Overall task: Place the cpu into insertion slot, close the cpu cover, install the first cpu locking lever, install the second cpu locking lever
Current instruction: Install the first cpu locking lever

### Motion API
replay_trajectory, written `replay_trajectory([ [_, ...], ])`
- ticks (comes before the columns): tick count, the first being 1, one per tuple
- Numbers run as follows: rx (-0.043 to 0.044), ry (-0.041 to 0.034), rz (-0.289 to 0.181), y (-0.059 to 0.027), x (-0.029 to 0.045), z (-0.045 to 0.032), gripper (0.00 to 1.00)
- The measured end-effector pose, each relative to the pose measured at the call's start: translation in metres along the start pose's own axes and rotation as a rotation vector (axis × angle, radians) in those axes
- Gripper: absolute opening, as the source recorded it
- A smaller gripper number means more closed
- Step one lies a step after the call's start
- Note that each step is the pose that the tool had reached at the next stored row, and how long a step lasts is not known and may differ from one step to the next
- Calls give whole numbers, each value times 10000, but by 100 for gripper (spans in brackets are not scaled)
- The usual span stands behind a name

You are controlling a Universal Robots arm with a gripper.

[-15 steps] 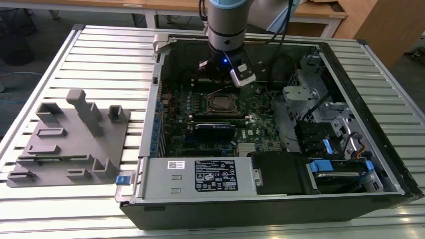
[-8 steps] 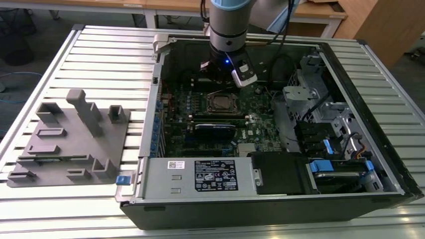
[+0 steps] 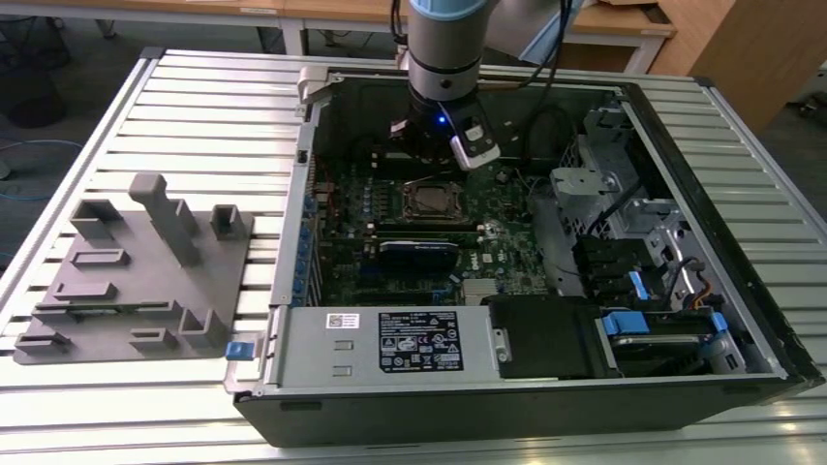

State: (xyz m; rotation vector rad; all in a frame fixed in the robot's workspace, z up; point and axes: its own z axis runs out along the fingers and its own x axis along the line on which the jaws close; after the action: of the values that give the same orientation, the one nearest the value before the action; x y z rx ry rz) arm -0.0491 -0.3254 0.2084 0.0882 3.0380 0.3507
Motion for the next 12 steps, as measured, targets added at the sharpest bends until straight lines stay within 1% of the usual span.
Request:
replay_trajectory([
  [4, 47, -31, 116, -2, 1, 9, 11],
  [8, 134, -57, 199, -6, 2, 23, 11],
  [9, 181, -70, 249, -7, 3, 32, 11],
  [10, 205, -83, 293, 14, 4, 40, 11],
  [12, 222, -86, 304, 31, 5, 45, 11],
])
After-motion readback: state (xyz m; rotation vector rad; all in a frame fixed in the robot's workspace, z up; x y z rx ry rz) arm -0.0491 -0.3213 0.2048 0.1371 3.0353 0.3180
